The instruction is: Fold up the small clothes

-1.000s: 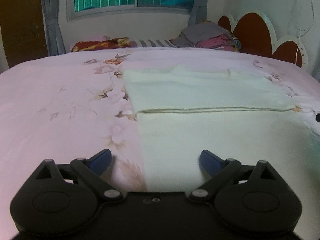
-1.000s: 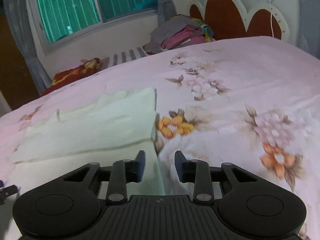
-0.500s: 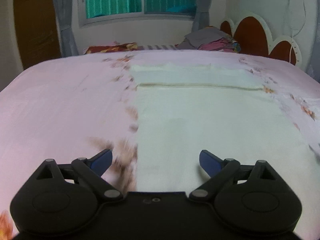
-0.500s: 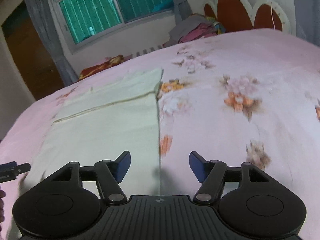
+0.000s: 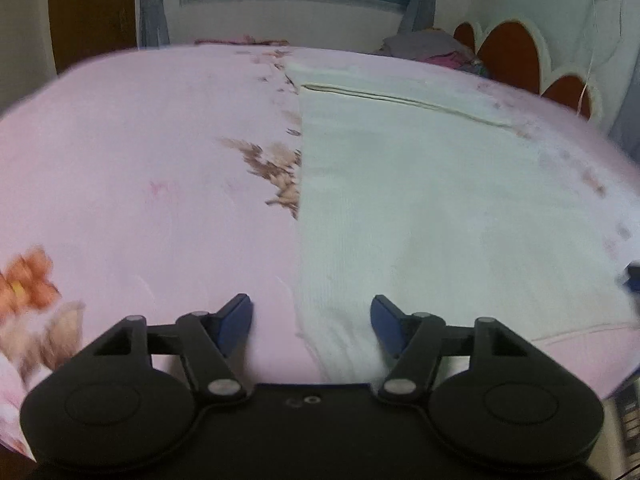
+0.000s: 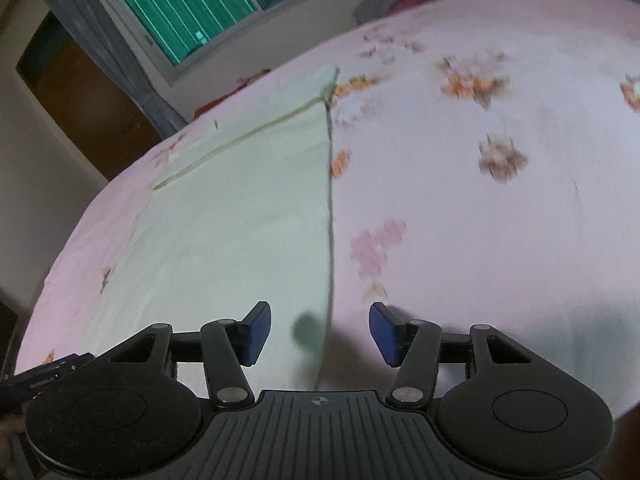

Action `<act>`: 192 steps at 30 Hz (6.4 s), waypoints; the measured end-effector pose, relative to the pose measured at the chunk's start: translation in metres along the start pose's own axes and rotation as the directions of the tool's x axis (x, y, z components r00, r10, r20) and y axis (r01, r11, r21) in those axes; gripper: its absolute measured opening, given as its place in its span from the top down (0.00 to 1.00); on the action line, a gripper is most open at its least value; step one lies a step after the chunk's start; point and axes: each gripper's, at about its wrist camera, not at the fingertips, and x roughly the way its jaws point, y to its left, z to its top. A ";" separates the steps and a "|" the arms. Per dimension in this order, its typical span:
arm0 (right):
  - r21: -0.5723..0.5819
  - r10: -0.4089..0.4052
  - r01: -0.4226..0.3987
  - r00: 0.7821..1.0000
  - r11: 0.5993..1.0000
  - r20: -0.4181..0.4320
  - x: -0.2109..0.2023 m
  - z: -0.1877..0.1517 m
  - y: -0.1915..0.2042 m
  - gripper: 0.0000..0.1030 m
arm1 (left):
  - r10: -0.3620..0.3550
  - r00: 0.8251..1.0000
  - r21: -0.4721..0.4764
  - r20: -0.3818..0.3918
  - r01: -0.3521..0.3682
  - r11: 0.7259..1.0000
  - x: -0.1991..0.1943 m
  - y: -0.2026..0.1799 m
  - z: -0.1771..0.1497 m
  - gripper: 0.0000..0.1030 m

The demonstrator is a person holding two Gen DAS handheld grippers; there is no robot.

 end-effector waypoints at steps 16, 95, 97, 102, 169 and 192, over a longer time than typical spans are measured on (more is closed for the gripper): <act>0.215 0.183 -0.170 0.982 0.962 -0.038 0.016 0.011 -0.032 0.56 | -0.347 0.938 -0.263 0.004 0.336 0.905 0.028 0.026 0.009 0.44; 0.211 0.093 -0.116 0.989 0.971 0.116 0.225 0.303 0.005 0.97 | -0.363 0.924 -0.478 0.119 0.374 0.795 0.259 0.059 0.286 0.96; 0.225 0.087 -0.110 0.990 0.968 0.109 0.234 0.307 0.001 0.97 | -0.367 0.924 -0.480 0.107 0.371 0.795 0.269 0.059 0.288 0.96; 0.212 0.051 -0.065 0.996 0.975 0.070 0.254 0.314 -0.001 0.97 | -0.397 0.914 -0.485 0.090 0.388 0.784 0.287 0.059 0.292 0.95; -0.343 -0.310 0.342 0.939 0.875 0.148 0.310 0.275 0.072 0.48 | -0.027 0.997 0.149 0.069 0.017 0.989 0.289 -0.053 0.288 0.25; -0.433 -0.283 0.313 0.950 0.846 0.135 0.274 0.222 0.083 0.49 | -0.035 0.997 0.200 0.067 0.021 0.980 0.241 -0.087 0.241 0.20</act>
